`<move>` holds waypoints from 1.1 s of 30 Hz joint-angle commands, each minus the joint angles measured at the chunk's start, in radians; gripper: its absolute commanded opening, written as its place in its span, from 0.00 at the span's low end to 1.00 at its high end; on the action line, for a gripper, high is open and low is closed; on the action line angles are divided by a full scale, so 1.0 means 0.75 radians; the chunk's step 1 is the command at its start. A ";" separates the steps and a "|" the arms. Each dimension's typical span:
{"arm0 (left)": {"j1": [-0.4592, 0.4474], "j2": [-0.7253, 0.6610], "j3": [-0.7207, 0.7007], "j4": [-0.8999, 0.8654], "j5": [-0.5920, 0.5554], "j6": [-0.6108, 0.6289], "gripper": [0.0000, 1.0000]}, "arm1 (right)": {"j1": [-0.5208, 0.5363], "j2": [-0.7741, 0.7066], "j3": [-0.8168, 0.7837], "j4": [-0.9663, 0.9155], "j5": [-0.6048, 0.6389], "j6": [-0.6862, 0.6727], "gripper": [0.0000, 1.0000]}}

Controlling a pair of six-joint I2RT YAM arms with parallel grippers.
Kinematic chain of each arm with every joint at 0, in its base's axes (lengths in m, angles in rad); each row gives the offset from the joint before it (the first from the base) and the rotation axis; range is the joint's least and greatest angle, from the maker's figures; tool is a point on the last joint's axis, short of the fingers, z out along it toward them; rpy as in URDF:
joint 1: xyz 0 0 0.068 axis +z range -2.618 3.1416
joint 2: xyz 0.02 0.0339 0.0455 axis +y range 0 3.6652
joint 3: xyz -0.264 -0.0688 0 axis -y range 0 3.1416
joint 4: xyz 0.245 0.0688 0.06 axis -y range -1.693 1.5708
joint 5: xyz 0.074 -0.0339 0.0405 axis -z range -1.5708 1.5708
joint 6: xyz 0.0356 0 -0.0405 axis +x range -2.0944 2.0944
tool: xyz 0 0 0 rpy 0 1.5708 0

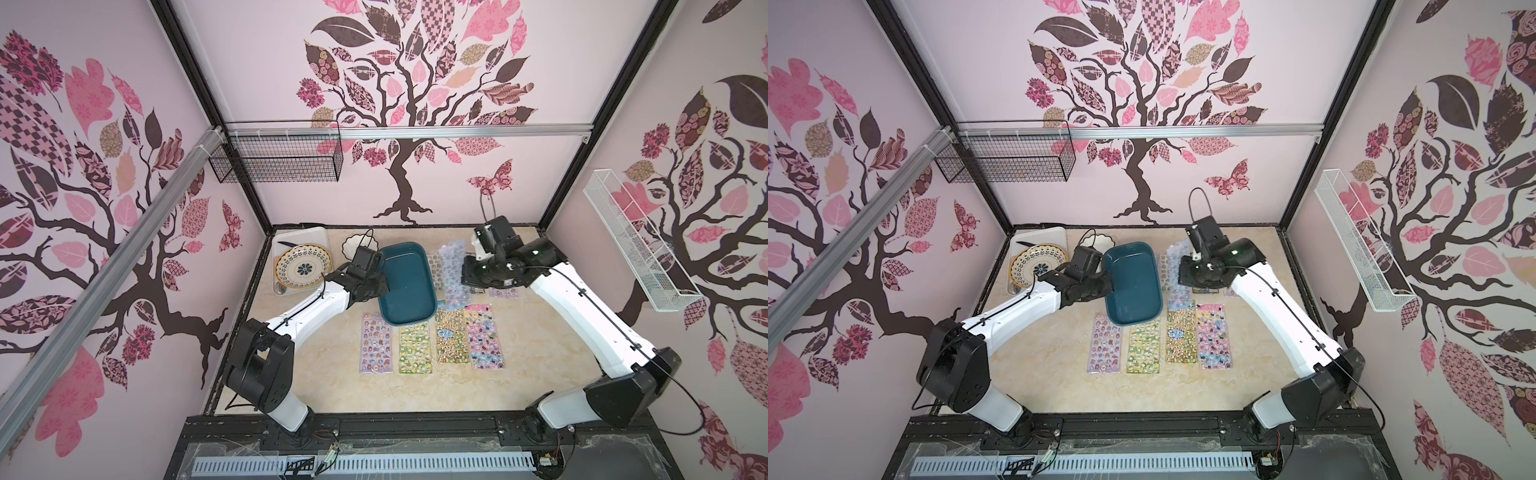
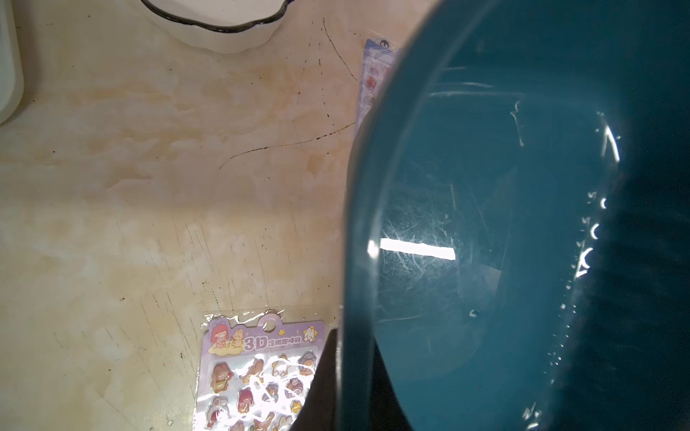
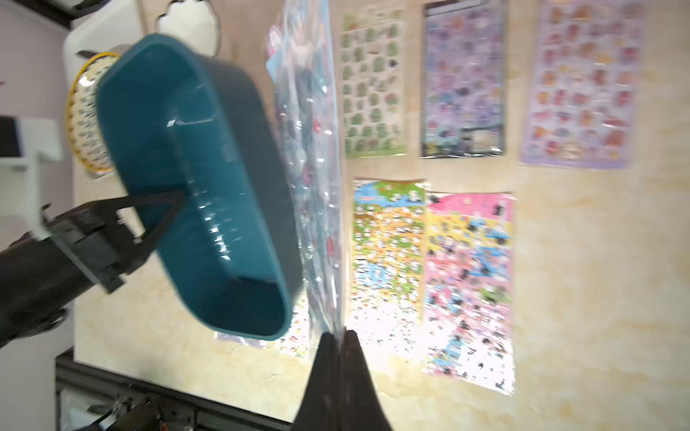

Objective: Take the stickers out of the storage box
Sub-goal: Place the sticker at the center of the board.

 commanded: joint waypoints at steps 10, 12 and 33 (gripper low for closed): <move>0.002 0.027 0.052 -0.016 -0.066 0.050 0.00 | -0.269 0.106 -0.309 -0.190 0.242 -0.066 0.00; 0.002 0.031 0.056 -0.014 -0.053 0.048 0.00 | -0.284 0.145 -0.332 -0.187 0.276 -0.057 0.00; 0.002 0.027 0.052 -0.004 -0.014 0.046 0.00 | -0.372 0.432 -0.443 -0.212 0.451 -0.014 0.06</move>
